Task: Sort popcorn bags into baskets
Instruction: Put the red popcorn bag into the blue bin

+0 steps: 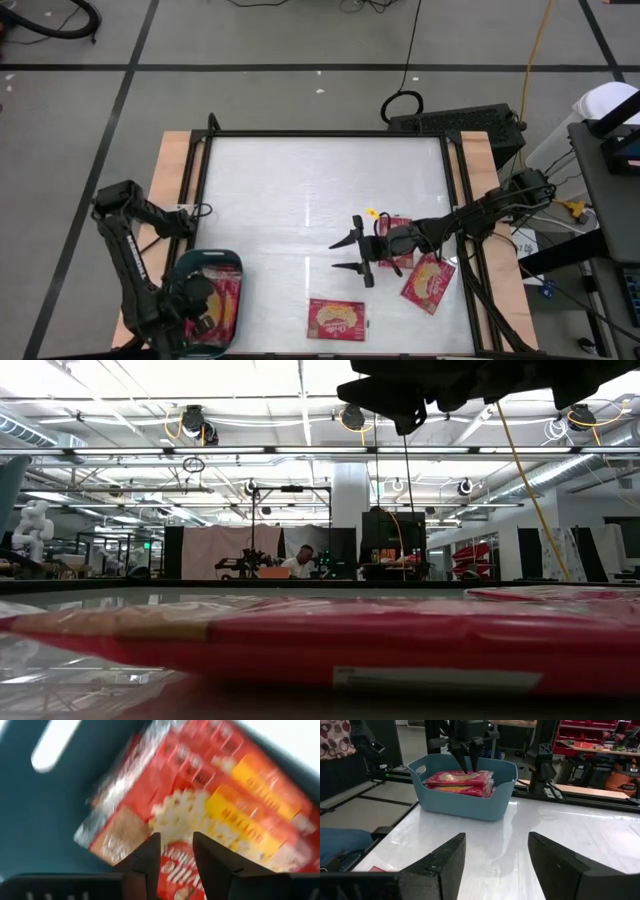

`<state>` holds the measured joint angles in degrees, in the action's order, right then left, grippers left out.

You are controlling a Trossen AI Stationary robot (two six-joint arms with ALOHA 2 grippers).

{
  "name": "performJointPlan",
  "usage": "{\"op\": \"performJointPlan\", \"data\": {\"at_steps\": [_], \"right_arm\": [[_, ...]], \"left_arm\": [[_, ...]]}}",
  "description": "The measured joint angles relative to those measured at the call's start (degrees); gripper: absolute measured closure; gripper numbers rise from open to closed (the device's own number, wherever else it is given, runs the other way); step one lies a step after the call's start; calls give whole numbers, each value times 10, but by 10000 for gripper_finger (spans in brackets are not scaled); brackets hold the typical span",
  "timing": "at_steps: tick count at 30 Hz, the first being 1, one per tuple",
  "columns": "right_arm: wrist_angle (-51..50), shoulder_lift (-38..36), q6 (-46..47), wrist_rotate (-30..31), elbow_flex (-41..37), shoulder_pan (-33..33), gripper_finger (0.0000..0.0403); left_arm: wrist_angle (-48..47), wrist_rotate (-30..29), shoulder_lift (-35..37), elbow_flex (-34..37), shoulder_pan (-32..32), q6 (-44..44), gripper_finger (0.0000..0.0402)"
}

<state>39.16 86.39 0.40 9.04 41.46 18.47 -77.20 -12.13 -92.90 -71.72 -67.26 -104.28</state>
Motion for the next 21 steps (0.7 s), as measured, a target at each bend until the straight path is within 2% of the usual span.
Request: {"op": "performJointPlan", "data": {"at_steps": [2,4,6,8,12,21], "right_arm": [[0,0,0,2,0,0,197],[0,0,5,3,0,0,197],[0,0,11,9,0,0,197],[0,0,18,19,0,2,197],[6,0,21,34,0,11,197],[29,0,26,39,0,44,197]], "left_arm": [[8,-44,2,0,2,9,282],[28,-112,2,0,5,38,282],[65,-189,3,1,8,90,282],[106,-228,3,10,20,141,282],[166,-219,3,42,48,197,282],[174,-146,3,89,55,193,282]]}}
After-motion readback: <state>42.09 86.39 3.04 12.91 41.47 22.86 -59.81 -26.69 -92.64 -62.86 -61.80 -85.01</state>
